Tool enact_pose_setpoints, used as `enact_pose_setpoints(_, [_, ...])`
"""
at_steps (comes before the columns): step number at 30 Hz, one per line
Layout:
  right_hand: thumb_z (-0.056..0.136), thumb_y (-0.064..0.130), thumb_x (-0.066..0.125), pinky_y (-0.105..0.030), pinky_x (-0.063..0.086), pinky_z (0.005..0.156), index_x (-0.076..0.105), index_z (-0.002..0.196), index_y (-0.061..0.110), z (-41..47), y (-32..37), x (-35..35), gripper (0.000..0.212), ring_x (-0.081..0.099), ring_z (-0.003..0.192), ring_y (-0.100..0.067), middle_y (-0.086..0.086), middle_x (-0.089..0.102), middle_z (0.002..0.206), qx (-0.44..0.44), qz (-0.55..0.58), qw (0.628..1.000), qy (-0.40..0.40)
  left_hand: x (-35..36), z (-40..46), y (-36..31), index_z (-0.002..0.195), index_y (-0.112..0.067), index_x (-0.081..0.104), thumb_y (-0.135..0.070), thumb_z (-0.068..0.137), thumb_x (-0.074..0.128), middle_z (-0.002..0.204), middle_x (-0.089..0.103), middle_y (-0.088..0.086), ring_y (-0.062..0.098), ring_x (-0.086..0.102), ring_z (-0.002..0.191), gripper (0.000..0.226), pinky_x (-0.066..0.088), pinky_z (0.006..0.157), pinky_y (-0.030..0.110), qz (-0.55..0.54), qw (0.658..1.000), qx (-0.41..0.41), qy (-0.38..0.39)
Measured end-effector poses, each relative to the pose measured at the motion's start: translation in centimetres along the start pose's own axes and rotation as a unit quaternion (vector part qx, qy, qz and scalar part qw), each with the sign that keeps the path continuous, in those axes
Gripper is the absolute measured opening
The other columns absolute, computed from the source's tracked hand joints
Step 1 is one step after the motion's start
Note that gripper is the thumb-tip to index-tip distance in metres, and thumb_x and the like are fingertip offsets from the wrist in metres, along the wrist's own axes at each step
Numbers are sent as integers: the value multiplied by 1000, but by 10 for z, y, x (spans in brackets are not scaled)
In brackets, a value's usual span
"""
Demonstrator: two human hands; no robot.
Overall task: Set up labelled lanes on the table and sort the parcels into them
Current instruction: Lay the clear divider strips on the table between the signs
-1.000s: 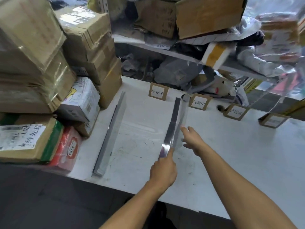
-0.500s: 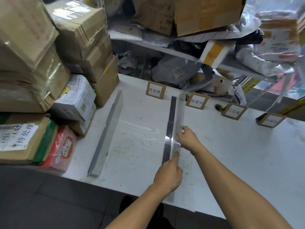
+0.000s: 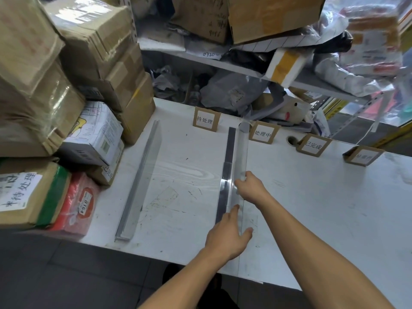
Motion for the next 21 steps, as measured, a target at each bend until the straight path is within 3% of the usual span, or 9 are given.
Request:
enact_pose_setpoints(4, [97, 32, 49, -29, 47, 73, 36, 147, 7, -2, -4, -1, 57, 58, 100, -22, -14, 54, 137, 2, 12, 1000, -8, -6, 2, -1, 154, -39, 9, -72, 87, 39, 160, 30, -6, 23, 45, 137, 80, 44, 103, 41, -10, 1000, 8, -13])
enact_pose_setpoints(10, [98, 33, 50, -27, 39, 81, 29, 154, 8, -4, -3, -12, 65, 52, 122, -27, -14, 46, 149, 5, 21, 999, -31, -28, 8, -6, 149, -43, 14, -76, 85, 36, 149, 43, -8, 20, 54, 126, 75, 49, 95, 39, -26, 998, 30, -47])
enact_pose_setpoints(12, [97, 33, 51, -31, 42, 87, 31, 153, 8, -5, -1, -17, 64, 53, 125, -29, -14, 47, 149, 5, 28, 999, -34, -35, 10, -7, 148, -45, 12, -77, 84, 36, 149, 44, -8, 21, 55, 125, 75, 49, 94, 39, -25, 998, 32, -55])
enact_pose_setpoints(14, [97, 31, 52, -37, 50, 93, 36, 151, 9, -6, 1, -19, 61, 59, 115, -28, -13, 55, 138, 1, 39, 999, -32, -42, 13, -6, 149, -44, 10, -77, 83, 35, 153, 40, -7, 22, 53, 128, 77, 47, 96, 38, -21, 997, 27, -64])
enact_pose_setpoints(16, [97, 29, 51, -34, 54, 83, 39, 148, 10, -8, 5, -17, 56, 62, 97, -21, -6, 61, 117, -8, 34, 999, -32, -45, 14, -5, 148, -44, 9, -77, 83, 35, 154, 39, -7, 22, 53, 130, 77, 46, 96, 37, -18, 997, 25, -68])
enact_pose_setpoints(18, [98, 29, 51, -23, 45, 64, 41, 147, 11, -9, 9, -16, 54, 59, 84, -12, 0, 61, 104, -15, 18, 999, -38, -47, 15, -4, 148, -44, 10, -76, 84, 36, 155, 37, -7, 23, 52, 131, 76, 47, 97, 39, -13, 998, 23, -65])
enact_pose_setpoints(21, [98, 31, 50, -20, 36, 58, 42, 146, 9, -10, 12, -14, 53, 55, 87, -14, -5, 58, 114, -17, 2, 999, -39, -46, 14, -3, 147, -45, 13, -76, 84, 36, 153, 41, -7, 22, 54, 128, 74, 48, 95, 39, -11, 998, 19, -60])
Point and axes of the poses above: each hand's wrist, its own z-axis towards the middle knuckle, its own x-axis out of the palm, y = z × x, the point moved 3 cm from there along z, towards the middle knuckle
